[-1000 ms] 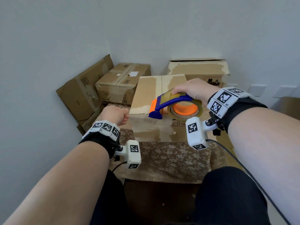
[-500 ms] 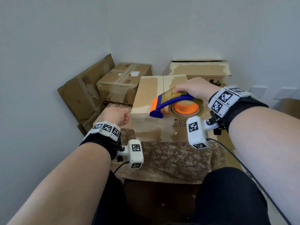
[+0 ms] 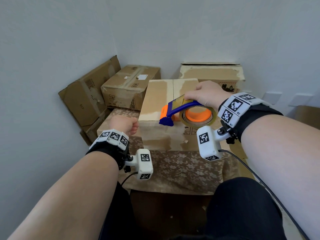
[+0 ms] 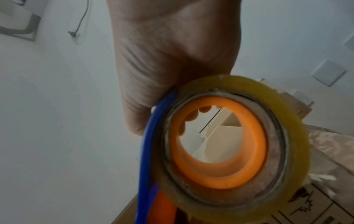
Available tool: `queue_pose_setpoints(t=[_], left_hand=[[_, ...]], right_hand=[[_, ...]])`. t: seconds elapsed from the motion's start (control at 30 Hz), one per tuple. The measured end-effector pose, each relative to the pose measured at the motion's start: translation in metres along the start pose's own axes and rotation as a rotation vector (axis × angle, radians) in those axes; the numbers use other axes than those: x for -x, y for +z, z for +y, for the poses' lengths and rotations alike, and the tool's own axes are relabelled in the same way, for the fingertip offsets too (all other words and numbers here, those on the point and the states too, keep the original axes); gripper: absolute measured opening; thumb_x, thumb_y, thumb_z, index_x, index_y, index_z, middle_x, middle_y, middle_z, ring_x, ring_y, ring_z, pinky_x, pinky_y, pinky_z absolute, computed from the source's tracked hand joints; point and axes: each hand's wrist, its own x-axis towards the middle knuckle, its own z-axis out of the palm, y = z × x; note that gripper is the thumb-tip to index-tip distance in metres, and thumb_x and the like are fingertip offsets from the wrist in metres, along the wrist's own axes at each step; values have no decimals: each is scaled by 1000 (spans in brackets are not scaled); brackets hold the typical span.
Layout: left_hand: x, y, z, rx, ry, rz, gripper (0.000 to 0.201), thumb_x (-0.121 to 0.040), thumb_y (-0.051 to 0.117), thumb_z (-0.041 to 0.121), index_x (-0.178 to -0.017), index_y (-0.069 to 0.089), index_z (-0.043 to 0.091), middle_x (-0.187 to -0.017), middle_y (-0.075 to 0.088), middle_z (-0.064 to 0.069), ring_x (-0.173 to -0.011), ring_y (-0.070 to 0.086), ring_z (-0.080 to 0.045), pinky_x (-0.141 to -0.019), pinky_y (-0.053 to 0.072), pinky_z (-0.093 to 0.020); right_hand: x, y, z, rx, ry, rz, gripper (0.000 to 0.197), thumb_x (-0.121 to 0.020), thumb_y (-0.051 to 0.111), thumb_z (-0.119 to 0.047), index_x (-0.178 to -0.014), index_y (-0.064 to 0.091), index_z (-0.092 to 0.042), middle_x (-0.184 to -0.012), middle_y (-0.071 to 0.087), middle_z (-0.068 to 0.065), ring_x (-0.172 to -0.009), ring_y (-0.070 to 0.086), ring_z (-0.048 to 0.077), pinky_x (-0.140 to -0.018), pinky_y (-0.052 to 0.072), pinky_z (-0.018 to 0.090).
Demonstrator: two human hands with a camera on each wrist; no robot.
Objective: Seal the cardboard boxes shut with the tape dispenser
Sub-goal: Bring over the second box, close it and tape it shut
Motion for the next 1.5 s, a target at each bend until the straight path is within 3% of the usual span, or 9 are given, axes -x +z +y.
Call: queue_pose_setpoints(t=[0.27,0.47,0.63,0.77,1.0,1.13,1.27,1.37,1.5], left_hand=[[2,1,-5,10,-11,-6,26,-96,51,10,-70,53,5,-63,56,-7,-44,51,-8,-33,41,-14],[5,-1,-6,47,-6,-37,26,-96,54,15,-72,54,6,-70,58,-7,-59,53,-12,-53,49,-20],[12,-4,-5,50,12,-97,27,-97,52,13,-70,51,7,-68,56,-7,-57,49,-13,-49,44,-19],[13,-10,-6,48,15,-121,23,-93,54,10,-71,54,4,-71,59,-8,-57,52,-16,-47,45,-22],[17,-21,-4,51,-71,-301,28,-97,47,12,-69,46,8,-68,48,-5,-54,42,-17,-38,36,-16],[10,-30,-5,-72,-37,-256,22,-95,56,23,-79,55,8,-79,61,-10,-66,60,-23,-52,49,-25],[0,-38,-11,-379,47,-170,33,-95,54,23,-120,58,0,-119,62,-16,-106,61,-29,-92,51,-38],[-4,-42,-8,-296,124,-110,35,-100,37,17,-125,53,-1,-126,58,-18,-111,58,-31,-87,46,-37],[-1,-42,-3,75,116,-326,59,-100,26,48,-139,46,8,-144,47,-5,-135,40,-22,-106,28,-38]], right_hand=[[1,29,-21,619,-216,162,33,-97,33,-28,-112,62,-23,-115,61,5,-109,50,29,-85,36,38],[5,28,-22,889,-317,68,98,-65,24,-92,-140,41,-30,-131,54,6,-126,43,28,-110,24,49],[6,34,-36,1140,-513,-3,89,-80,62,-60,-151,13,-38,-142,41,7,-131,36,29,-115,14,52],[8,55,-53,1225,-586,-152,71,-96,46,-14,-150,10,-42,-150,31,5,-135,30,28,-117,13,51],[4,65,-57,1299,-512,-332,79,-89,62,-26,-146,14,-52,-151,29,-1,-134,29,25,-116,19,48],[3,68,-59,1291,-514,-345,81,-86,65,-29,-146,15,-53,-150,32,-2,-131,33,25,-112,23,45],[3,68,-58,1277,-476,-358,85,-85,68,-27,-147,15,-50,-152,28,-2,-133,31,24,-114,25,44],[0,67,-60,1278,-467,-362,87,-83,70,-31,-148,14,-50,-151,27,-4,-133,32,22,-114,27,43],[-1,68,-60,1279,-453,-369,89,-81,71,-36,-147,12,-52,-152,27,-5,-131,35,22,-111,30,41]])
